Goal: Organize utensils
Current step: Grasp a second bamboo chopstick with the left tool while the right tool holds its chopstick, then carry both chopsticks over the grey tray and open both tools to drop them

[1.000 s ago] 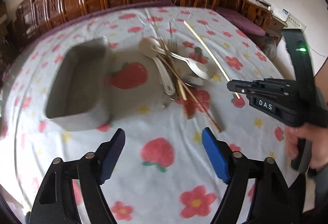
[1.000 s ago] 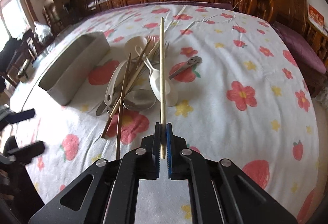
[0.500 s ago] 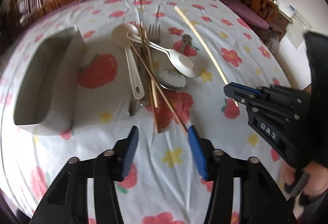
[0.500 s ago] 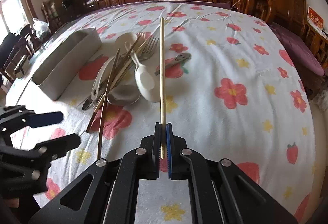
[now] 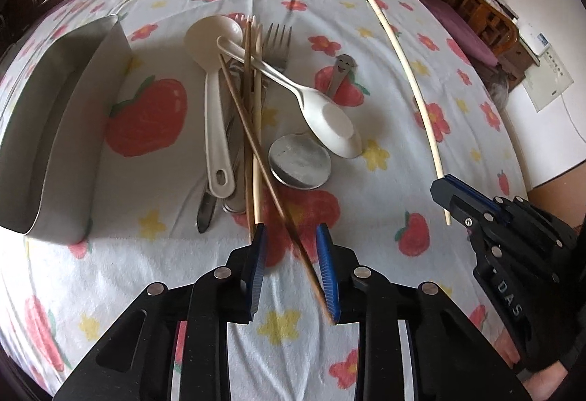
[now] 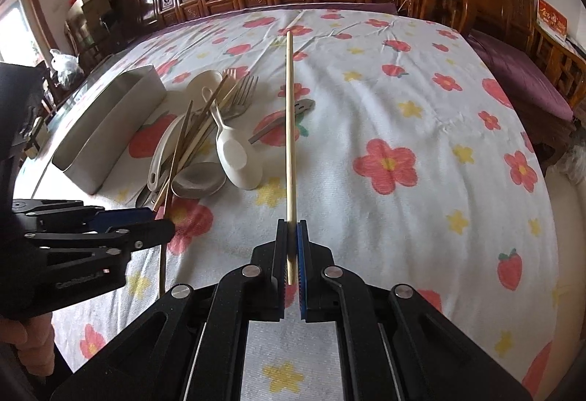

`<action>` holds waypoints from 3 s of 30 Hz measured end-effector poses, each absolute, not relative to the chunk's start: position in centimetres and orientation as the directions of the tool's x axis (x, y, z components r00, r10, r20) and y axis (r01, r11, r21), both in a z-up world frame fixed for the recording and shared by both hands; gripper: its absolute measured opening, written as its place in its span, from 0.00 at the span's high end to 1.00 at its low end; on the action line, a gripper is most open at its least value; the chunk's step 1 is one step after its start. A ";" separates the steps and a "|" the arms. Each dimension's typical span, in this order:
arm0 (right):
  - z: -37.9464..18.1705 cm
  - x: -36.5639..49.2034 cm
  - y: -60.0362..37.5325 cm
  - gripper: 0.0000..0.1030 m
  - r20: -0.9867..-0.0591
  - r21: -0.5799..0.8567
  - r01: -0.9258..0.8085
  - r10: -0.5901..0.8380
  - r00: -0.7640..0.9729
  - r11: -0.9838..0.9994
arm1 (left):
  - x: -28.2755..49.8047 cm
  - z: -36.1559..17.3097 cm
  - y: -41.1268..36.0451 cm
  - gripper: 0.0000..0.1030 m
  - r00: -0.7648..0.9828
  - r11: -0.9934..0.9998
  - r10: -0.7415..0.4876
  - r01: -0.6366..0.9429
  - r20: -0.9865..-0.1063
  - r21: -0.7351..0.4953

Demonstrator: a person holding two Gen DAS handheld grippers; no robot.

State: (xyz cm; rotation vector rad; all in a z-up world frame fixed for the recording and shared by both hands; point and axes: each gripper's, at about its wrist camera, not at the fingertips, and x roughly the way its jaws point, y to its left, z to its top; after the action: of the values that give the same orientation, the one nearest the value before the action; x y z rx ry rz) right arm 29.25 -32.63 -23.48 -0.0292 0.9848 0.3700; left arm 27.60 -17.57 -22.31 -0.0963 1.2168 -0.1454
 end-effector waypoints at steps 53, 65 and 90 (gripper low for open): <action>-17.5 28.2 -17.1 0.94 -0.742 0.225 -0.464 0.459 0.488 0.857 | 24.4 -11.7 0.4 0.96 0.617 0.985 -0.170 0.131 -0.768 -0.113; -16.8 28.0 -11.8 0.94 -0.708 0.274 -0.501 0.525 0.473 0.821 | 27.7 -13.7 5.9 0.96 0.610 0.977 -0.202 0.071 -0.766 -0.201; -17.2 29.2 -9.1 0.94 -0.700 0.307 -0.439 0.513 0.498 0.845 | 30.0 -18.6 6.6 0.93 0.531 0.988 -0.147 0.040 -0.835 -0.148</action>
State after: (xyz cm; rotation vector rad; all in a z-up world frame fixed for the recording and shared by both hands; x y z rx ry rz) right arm 29.19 -9.11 -17.18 0.0925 0.8777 0.5769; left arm 30.00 6.56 -18.60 -0.1158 1.0053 -0.1115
